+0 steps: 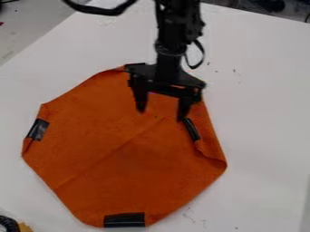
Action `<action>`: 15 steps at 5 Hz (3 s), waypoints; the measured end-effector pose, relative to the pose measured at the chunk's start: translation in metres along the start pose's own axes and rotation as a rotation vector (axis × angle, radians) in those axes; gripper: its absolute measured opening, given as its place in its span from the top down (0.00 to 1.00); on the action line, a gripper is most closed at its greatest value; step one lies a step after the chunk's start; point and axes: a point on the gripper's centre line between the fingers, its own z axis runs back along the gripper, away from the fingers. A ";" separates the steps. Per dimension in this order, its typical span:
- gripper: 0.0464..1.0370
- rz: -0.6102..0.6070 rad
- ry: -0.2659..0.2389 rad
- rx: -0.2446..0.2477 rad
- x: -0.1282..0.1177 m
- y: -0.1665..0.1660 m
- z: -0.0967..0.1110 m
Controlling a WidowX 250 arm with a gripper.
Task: Fold the cloth from bottom right to top left
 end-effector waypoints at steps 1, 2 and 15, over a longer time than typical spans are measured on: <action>0.04 0.039 -0.028 0.004 0.007 -0.021 -0.014; 0.04 0.074 -0.040 0.010 0.016 -0.031 -0.026; 0.78 0.118 0.035 0.030 0.003 -0.033 -0.045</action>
